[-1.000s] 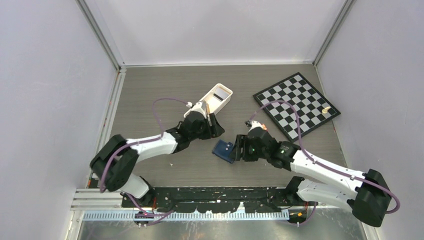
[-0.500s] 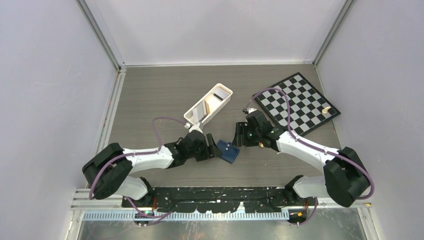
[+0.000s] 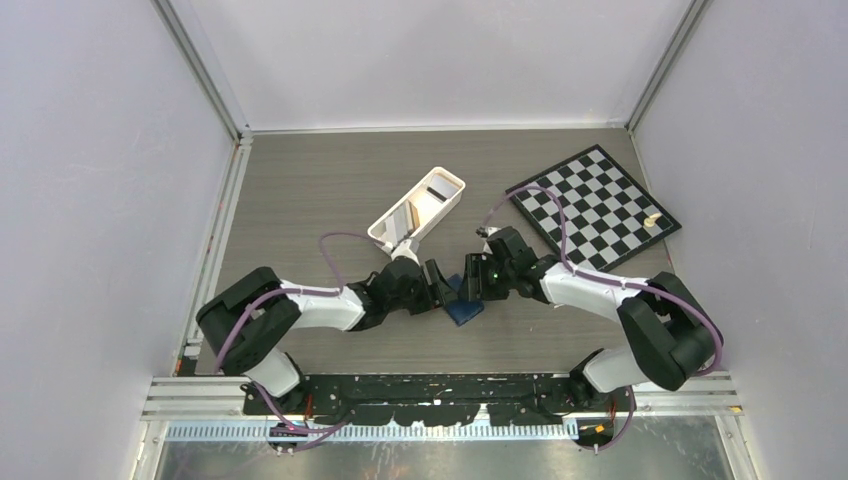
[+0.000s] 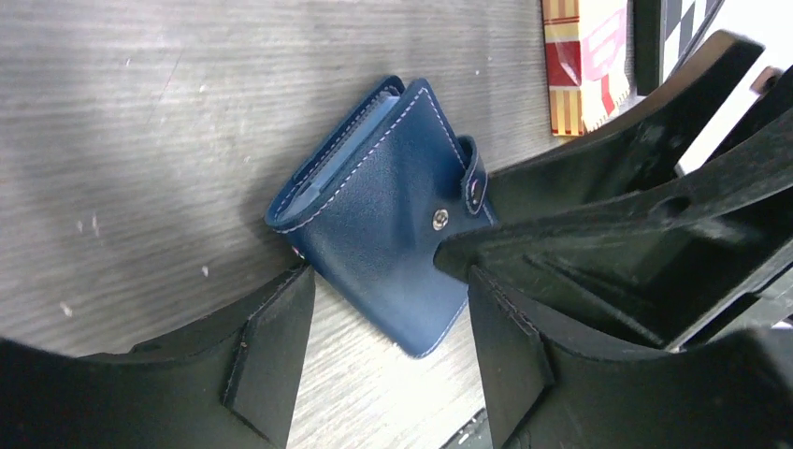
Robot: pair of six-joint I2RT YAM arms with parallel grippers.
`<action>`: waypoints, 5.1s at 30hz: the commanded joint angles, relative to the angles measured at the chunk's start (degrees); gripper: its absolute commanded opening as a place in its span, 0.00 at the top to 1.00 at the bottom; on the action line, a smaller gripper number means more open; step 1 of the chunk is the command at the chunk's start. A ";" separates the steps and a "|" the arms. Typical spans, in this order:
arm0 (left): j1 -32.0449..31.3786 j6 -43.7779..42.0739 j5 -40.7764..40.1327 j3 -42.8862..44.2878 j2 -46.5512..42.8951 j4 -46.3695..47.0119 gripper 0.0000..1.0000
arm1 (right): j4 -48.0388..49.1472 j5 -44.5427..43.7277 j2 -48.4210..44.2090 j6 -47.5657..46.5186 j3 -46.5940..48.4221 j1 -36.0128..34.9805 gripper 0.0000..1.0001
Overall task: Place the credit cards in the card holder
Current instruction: Close the card holder at the center of the board.
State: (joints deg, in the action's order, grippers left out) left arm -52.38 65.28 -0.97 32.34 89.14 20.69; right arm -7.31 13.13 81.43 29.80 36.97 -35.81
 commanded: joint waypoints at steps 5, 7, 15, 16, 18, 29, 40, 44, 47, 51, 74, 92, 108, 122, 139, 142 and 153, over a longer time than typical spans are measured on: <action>1.93 -9.97 -2.98 6.54 4.74 0.97 0.37 | 0.62 4.80 -5.63 6.13 -3.80 0.09 0.48; 2.19 -11.66 -2.85 8.18 4.85 -0.57 0.37 | -1.73 3.62 -8.73 7.25 -4.98 0.07 0.48; 1.62 -13.01 -5.85 9.41 1.98 -11.98 0.38 | -14.20 -7.87 -14.60 6.96 1.05 0.03 0.44; 1.18 -13.25 -6.21 9.94 1.81 -13.51 0.39 | -15.36 -8.81 -13.77 7.01 2.21 -0.06 0.46; -0.04 -13.62 -6.91 10.95 2.06 -16.04 0.44 | -15.67 -10.02 -11.94 7.01 4.02 -0.54 0.49; -2.09 -14.03 -7.56 12.68 6.35 -17.38 0.53 | -15.36 -19.94 -1.39 5.41 10.10 -5.76 0.53; -2.20 -14.90 -9.44 13.16 8.65 -20.07 0.63 | -15.74 -23.70 6.09 3.10 14.46 -8.02 0.56; -2.20 -14.92 -9.62 13.14 8.86 -20.46 0.64 | -16.41 -25.21 7.93 2.89 15.37 -8.98 0.56; -2.22 -14.91 -9.57 13.12 8.97 -20.43 0.64 | -16.83 -26.24 8.72 2.81 15.76 -9.65 0.59; -2.24 -14.91 -9.66 13.03 8.95 -20.55 0.64 | -17.17 -27.34 8.88 3.37 15.81 -10.06 0.66; -2.16 -15.00 -8.46 13.41 9.82 -20.43 0.66 | -17.66 -26.39 0.64 4.63 13.88 -10.07 0.85; -2.21 -15.00 -7.90 13.37 10.17 -20.00 0.67 | -15.22 -26.88 2.98 5.00 12.54 -9.89 0.90; -2.20 -14.91 -7.88 13.28 10.43 -20.13 0.67 | -10.53 -23.48 -0.52 5.02 8.44 -9.89 1.00; -2.26 -15.27 -7.69 13.98 11.06 -20.51 0.68 | -6.52 -19.01 -2.23 5.18 6.06 -9.71 0.99; -2.20 -15.18 -8.05 13.37 10.50 -20.51 0.68 | -9.56 -19.32 -3.15 4.90 7.97 -8.95 0.97; -2.28 -14.88 -7.68 12.59 9.72 -19.24 0.67 | -14.50 -22.84 -5.59 2.92 10.07 -9.03 0.80; -2.46 -13.95 -6.32 12.27 10.43 -17.17 0.67 | -20.39 -25.79 0.16 2.10 15.15 -9.10 0.64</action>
State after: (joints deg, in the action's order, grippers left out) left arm -54.39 52.10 -7.31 46.35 97.27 7.29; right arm -26.09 -11.14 79.37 32.42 49.74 -44.88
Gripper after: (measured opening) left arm 0.335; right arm 0.356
